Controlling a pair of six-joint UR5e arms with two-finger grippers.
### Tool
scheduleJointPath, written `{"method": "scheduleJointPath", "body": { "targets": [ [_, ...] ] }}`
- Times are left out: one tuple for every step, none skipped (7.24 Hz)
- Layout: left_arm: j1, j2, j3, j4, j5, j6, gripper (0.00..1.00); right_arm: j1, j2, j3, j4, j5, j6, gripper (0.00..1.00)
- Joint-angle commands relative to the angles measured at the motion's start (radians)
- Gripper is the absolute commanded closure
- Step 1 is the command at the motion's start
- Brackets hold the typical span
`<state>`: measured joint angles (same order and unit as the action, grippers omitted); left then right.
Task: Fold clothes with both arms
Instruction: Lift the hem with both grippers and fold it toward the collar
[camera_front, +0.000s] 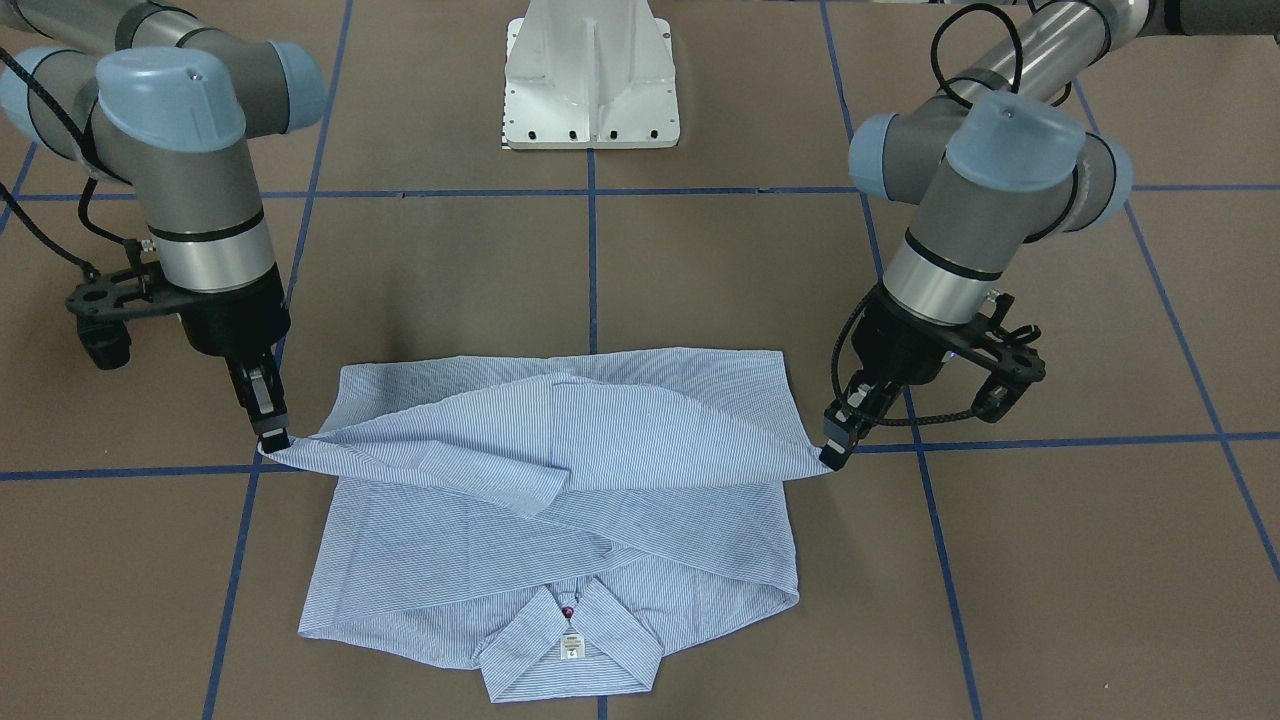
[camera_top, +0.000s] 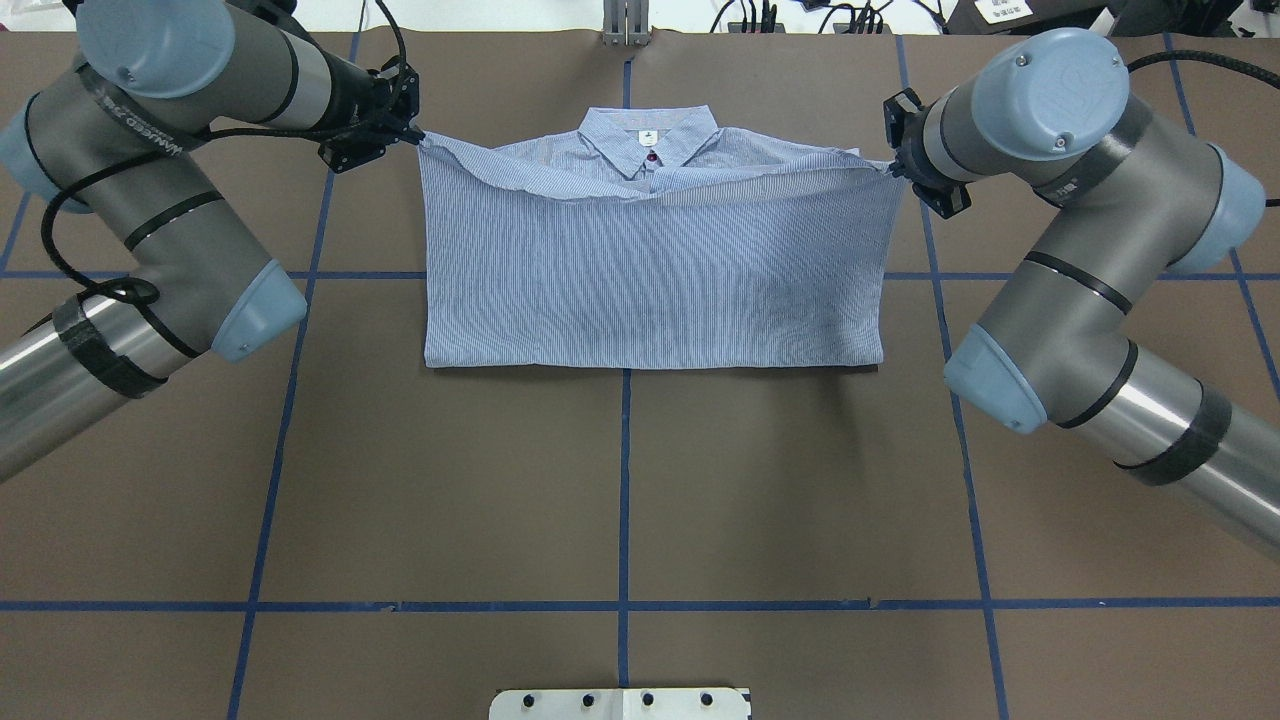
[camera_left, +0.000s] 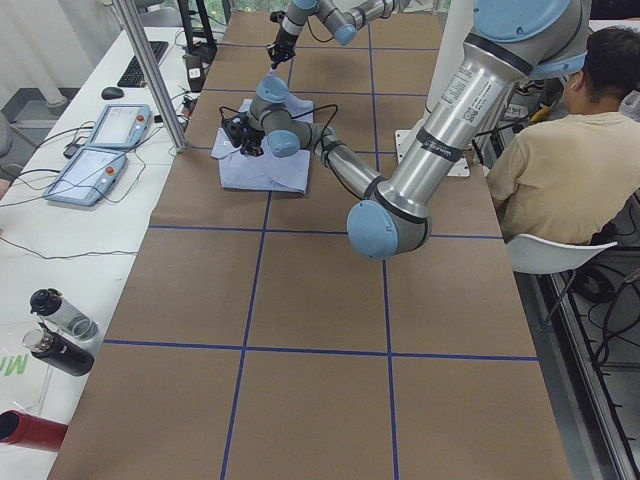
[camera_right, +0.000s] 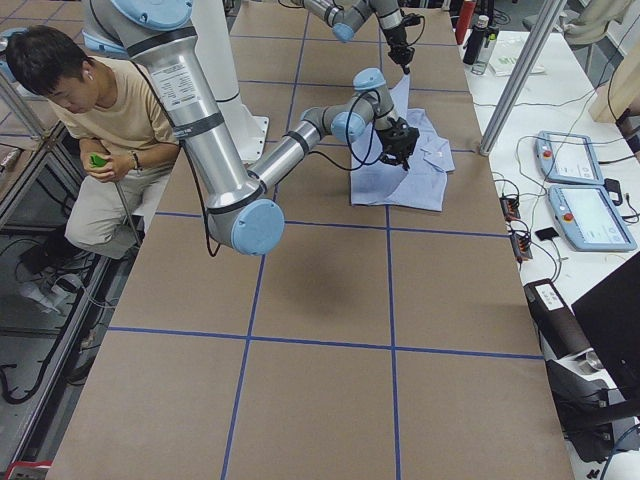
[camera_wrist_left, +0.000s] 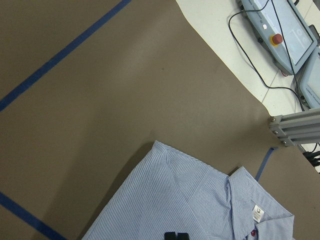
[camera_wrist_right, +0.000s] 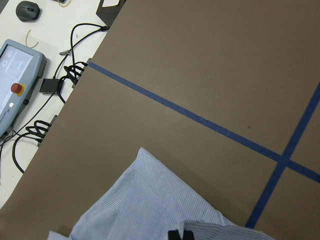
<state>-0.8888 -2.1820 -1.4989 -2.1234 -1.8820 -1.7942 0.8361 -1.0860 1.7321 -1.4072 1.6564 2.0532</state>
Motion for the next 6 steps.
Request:
{"method": "scheduleJointPath", "body": {
  "targets": [
    [-0.007, -0.069, 0.16, -0.096, 0.004, 0.01, 1.0, 0.012, 0.052, -0.122, 0.04, 0.0, -0.018, 1.0],
    [-0.007, -0.105, 0.24, -0.146, 0.006, 0.01, 1.0, 0.012, 0.098, -0.179, 0.04, 0.0, -0.018, 1.0],
    [-0.007, -0.12, 0.305, -0.205, 0.007, 0.01, 1.0, 0.012, 0.113, -0.225, 0.054, -0.001, -0.019, 1.0],
    [-0.007, -0.139, 0.365, -0.248, 0.018, 0.01, 1.0, 0.012, 0.118, -0.291, 0.136, -0.004, -0.018, 1.0],
    [-0.007, -0.151, 0.39, -0.26, 0.046, 0.01, 1.0, 0.012, 0.136, -0.351, 0.18, -0.004, -0.018, 1.0],
    [-0.006, -0.169, 0.419, -0.263, 0.046, 0.01, 1.0, 0.012, 0.158, -0.389, 0.182, -0.006, -0.018, 1.0]
  ]
}}
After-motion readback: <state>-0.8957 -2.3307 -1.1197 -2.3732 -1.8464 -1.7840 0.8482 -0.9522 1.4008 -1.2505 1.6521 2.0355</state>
